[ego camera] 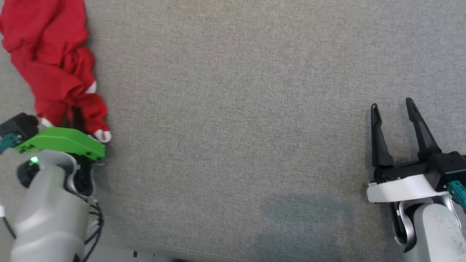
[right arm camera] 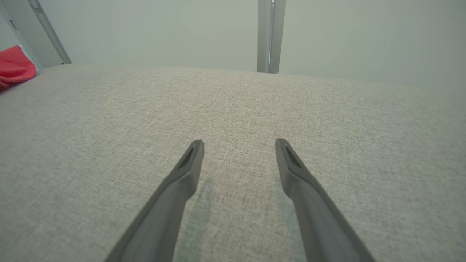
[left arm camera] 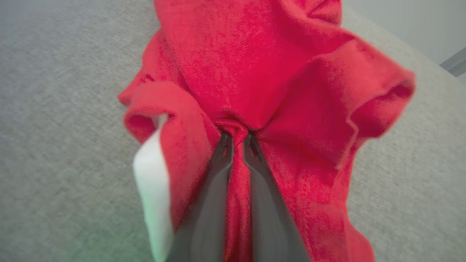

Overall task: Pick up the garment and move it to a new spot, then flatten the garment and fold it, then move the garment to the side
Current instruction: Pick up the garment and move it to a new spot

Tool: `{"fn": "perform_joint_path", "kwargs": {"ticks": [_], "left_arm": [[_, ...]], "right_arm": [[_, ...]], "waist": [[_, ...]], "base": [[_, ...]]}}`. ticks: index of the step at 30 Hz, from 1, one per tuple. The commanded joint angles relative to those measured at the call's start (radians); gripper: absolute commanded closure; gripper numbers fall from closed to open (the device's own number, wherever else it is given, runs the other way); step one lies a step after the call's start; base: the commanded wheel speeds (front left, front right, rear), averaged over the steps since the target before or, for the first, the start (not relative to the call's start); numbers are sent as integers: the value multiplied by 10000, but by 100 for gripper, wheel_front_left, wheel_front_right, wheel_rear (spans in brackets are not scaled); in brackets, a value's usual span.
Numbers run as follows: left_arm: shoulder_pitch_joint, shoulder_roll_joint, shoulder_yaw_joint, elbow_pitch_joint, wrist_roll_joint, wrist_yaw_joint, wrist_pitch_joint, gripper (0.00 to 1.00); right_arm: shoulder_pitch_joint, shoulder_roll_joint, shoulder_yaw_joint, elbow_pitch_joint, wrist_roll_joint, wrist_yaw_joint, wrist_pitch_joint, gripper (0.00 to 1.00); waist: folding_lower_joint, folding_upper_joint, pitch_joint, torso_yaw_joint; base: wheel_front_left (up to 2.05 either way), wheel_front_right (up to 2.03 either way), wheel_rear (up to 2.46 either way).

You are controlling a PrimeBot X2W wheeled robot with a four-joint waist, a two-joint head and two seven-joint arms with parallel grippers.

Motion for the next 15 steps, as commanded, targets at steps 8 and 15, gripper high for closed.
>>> {"fn": "perform_joint_path", "kwargs": {"ticks": [8,15], "left_arm": [[901,-129,-1923,-2581,-879,-97,58,100],[1180,158,-3373,-5524,-1286,-96,410,100]], "right_arm": [[378,199,224,353,376,-11,-25,0],[633,240,516,543,1035,-11,-25,0]], "waist": [[-1,0,-1435,-116],[-1,0,-2438,-826]], "base": [[0,0,0],[0,0,0]]}}
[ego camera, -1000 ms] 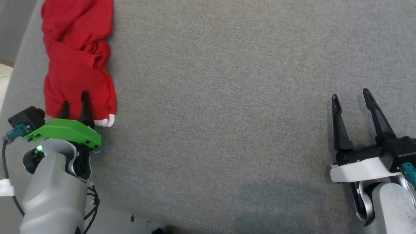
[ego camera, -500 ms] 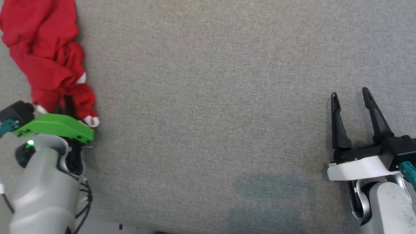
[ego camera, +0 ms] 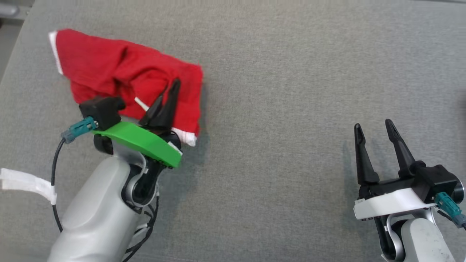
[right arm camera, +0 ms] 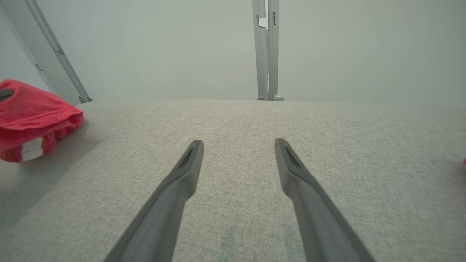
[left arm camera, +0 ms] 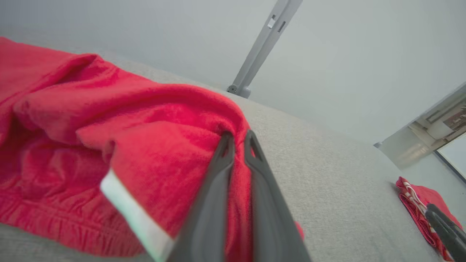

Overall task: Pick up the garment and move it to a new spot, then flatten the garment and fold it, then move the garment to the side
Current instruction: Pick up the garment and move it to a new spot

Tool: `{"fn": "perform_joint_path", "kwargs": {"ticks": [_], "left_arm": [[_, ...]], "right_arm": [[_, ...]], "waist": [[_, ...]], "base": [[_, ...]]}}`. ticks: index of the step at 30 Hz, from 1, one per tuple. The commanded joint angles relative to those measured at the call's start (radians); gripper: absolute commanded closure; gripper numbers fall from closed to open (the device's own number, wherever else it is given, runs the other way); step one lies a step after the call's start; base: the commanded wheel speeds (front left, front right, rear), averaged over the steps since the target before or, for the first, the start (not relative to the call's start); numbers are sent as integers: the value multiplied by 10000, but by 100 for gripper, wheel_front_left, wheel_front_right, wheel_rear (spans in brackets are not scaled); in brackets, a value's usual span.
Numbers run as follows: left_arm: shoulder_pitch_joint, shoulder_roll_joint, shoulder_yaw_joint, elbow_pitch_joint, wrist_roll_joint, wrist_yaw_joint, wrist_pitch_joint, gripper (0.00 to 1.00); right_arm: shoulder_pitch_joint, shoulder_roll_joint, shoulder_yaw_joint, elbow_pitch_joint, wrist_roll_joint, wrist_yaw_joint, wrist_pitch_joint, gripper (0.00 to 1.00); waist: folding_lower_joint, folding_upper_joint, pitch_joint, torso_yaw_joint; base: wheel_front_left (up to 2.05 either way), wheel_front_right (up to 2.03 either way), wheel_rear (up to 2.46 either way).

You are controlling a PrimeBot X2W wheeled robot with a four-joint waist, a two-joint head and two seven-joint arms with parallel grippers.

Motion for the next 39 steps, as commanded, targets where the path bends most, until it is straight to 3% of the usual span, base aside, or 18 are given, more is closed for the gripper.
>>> {"fn": "perform_joint_path", "kwargs": {"ticks": [1,7,11,17,23,26,31,39], "left_arm": [[112,72,-75,-365,-113,-33,57,100],[269,-390,-760,-2931,-275,212,833,100],[567,-1030,-1182,-4950,-829,720,1485,100],[913,-1470,-1411,-6039,-1479,1443,1902,100],[1284,-1524,-942,-4145,-1882,2118,1745,100],[1181,-1394,-640,-2645,-1912,2203,1591,100],[904,-1213,-220,-452,-1984,1972,1239,100],[549,-1354,-131,1367,-2163,1308,1137,100]], "right_arm": [[200,-18,44,41,137,-11,-25,0],[431,-17,100,103,680,-11,-25,0],[581,-14,64,102,987,-11,-25,0],[548,-15,3,51,1203,-11,-25,0],[450,-17,-43,26,1271,-11,-25,0],[389,-16,-13,44,1287,-11,-25,0],[347,-17,-54,63,1279,-11,-25,0],[431,-17,-106,90,1112,-9,-25,0]], "waist": [[-1,0,-692,-661],[-1,0,-1098,-1525],[-1,0,-1126,-2240],[-1,0,-908,-2933],[-1,0,-655,-3261],[-1,0,-576,-3338],[-1,0,-537,-3360],[-1,0,-593,-3147]], "base": [[0,0,0],[0,0,0],[0,0,0],[0,0,0],[0,0,0],[0,0,0],[0,0,0],[0,0,0]]}}
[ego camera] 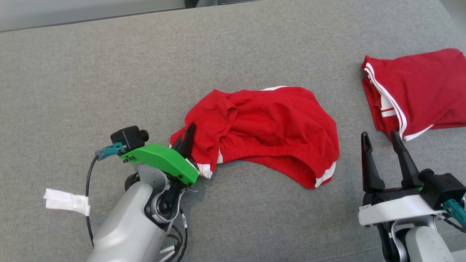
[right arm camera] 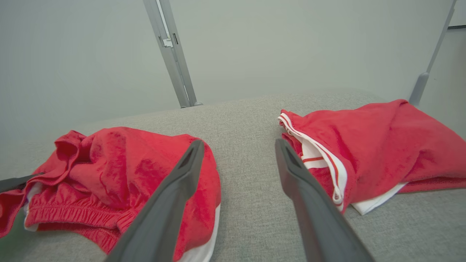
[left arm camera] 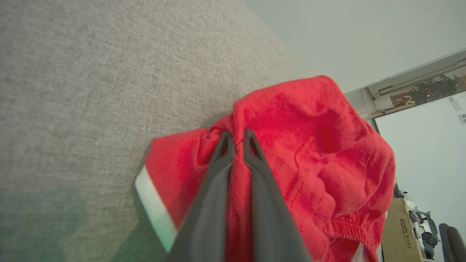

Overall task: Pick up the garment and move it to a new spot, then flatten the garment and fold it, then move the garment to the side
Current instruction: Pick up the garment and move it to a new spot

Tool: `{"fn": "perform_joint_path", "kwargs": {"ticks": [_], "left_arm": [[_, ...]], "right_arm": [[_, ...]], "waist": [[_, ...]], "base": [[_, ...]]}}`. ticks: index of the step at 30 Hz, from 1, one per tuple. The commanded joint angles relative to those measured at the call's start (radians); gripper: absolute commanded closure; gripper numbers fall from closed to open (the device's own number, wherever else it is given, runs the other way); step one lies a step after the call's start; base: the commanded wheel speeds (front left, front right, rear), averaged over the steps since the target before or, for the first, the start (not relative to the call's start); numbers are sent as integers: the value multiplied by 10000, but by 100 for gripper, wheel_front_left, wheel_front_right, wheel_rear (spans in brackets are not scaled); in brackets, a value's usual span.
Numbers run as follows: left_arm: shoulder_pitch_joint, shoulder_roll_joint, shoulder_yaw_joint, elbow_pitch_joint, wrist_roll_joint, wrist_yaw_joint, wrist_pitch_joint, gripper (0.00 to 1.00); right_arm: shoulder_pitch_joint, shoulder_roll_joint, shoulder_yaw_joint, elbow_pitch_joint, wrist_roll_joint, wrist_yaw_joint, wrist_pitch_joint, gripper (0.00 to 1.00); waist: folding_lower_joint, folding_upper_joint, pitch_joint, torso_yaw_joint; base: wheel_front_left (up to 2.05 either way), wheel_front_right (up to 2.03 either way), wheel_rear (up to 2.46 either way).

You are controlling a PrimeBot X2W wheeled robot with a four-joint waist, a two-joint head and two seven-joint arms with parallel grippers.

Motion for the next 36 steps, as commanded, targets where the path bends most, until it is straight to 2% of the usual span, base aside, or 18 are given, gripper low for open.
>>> {"fn": "perform_joint_path", "kwargs": {"ticks": [1,5,6,7,8,9,12,18,24,30,36], "left_arm": [[-170,-38,-44,219,-29,-133,-31,100],[-316,-185,-138,599,-67,-396,-53,100],[-329,-204,-159,659,-71,-439,-87,97],[-341,-215,-185,705,-38,-475,-128,71],[-336,-222,-233,726,56,-512,-221,24],[-285,-218,-274,731,116,-525,-290,0],[38,-65,-275,611,283,-584,-633,0],[898,618,-317,-300,1108,-481,-1760,0],[2173,1219,-169,-1858,2901,-47,-2112,0],[3964,1061,1098,-3296,4713,403,-2100,0],[5619,739,2383,-4116,6686,379,-2101,0]], "right_arm": [[-17,-21,-5,14,-89,-9,-25,0],[-9,-22,13,33,-129,-9,-25,0],[11,-22,15,38,-138,-9,-25,0],[35,-22,15,42,-151,-7,-25,0],[70,-22,18,53,-162,-7,-25,0],[108,-22,30,67,-166,-7,-25,0],[241,-22,64,91,-140,-9,-25,0],[624,-24,-55,59,-121,-9,-25,0],[1143,-27,-505,-104,-225,-7,-25,0],[1743,-27,-971,-218,-326,-9,-25,0],[2368,-22,-1352,-385,-507,-7,-25,0]], "waist": [[0,0,-54,87],[0,0,-160,200],[0,0,-191,223],[0,0,-224,244],[0,0,-273,262],[0,0,-327,269],[0,0,-525,265],[0,0,-1025,301],[0,0,-1512,560],[0,0,-2144,875],[0,0,-2641,1198]], "base": [[0,0,0],[0,0,0],[0,0,0],[0,0,0],[0,0,0],[0,0,0],[0,0,0],[0,0,0],[0,0,0],[0,0,0],[0,0,0]]}}
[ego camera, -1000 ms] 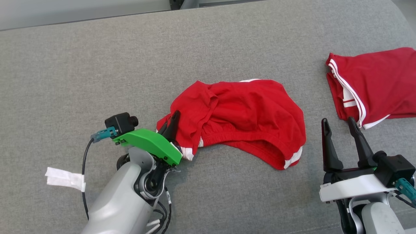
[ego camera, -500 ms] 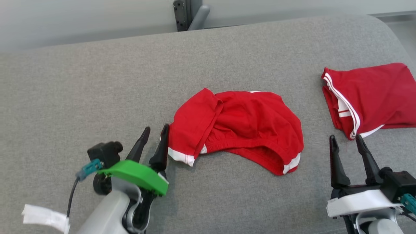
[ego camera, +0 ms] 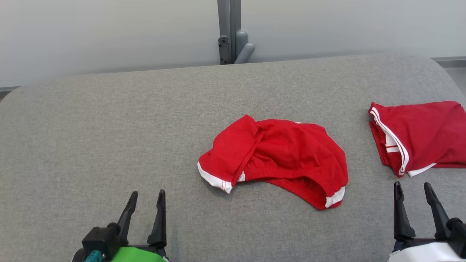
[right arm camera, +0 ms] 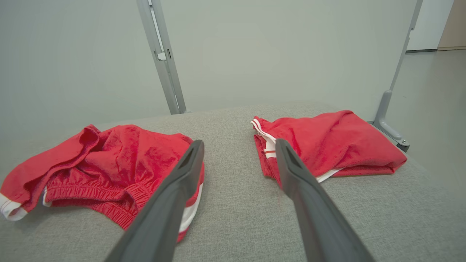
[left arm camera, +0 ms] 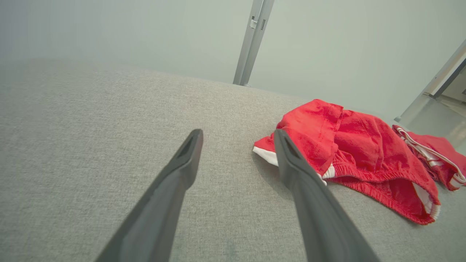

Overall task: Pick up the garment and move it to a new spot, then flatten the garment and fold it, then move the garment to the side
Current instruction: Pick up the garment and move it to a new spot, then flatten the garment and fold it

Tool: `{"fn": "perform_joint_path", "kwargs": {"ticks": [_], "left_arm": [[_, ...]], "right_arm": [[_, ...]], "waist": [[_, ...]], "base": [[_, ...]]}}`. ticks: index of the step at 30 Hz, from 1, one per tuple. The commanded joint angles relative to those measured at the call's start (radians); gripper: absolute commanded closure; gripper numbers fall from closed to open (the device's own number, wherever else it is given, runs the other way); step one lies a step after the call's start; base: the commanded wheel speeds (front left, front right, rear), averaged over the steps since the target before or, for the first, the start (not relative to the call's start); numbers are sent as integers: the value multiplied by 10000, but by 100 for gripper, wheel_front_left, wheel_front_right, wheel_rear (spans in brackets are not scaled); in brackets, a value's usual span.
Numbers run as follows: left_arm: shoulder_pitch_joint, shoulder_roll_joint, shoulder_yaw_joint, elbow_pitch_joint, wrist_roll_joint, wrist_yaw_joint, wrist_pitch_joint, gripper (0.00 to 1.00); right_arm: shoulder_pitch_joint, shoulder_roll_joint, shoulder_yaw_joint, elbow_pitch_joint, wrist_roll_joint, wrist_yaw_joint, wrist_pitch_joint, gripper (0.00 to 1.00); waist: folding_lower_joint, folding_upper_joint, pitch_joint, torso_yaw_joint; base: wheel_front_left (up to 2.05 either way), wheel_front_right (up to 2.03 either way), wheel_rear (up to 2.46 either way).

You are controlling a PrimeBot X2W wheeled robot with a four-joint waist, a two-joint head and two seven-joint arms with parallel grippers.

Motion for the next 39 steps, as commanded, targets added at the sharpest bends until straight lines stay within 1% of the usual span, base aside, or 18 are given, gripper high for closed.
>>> {"fn": "perform_joint_path", "kwargs": {"ticks": [1,2,4,9,15,20,31,35,39], "left_arm": [[450,-27,378,-183,577,-77,-21,0],[450,-27,378,-183,577,-77,-21,0],[843,-131,784,-317,1114,-167,-21,0],[1501,-410,1784,-335,2000,-536,-22,0],[1926,-825,2675,-315,2563,-940,-21,0],[2085,-1072,3185,-352,2831,-1179,-21,0],[1934,-1280,3541,-268,3166,-1583,-22,0],[1869,-1299,3535,-316,3141,-1635,-22,0],[1696,-1310,3248,-396,2860,-1710,-22,0]], "right_arm": [[227,-20,-26,-76,-138,-7,-25,0],[227,-20,-26,-76,-138,-7,-25,0],[314,-23,-47,-112,-209,-7,-25,0],[366,-23,-55,-115,-296,-9,-25,0],[375,-23,37,-40,-448,-7,-25,0],[337,-22,113,-16,-536,-9,-25,0],[361,-23,236,77,-543,-9,-25,0],[337,-23,253,92,-511,-9,-25,0],[199,-23,300,65,-530,-9,-25,0]], "waist": [[0,0,-368,351],[0,0,-368,351],[0,0,-421,462],[0,0,-565,719],[0,0,-722,965],[0,0,-815,1096],[0,0,-855,1100],[0,0,-832,972],[0,0,-761,695]], "base": [[0,0,0],[0,0,0],[0,0,0],[0,0,0],[0,0,0],[0,0,0],[0,0,0],[0,0,0],[0,0,0]]}}
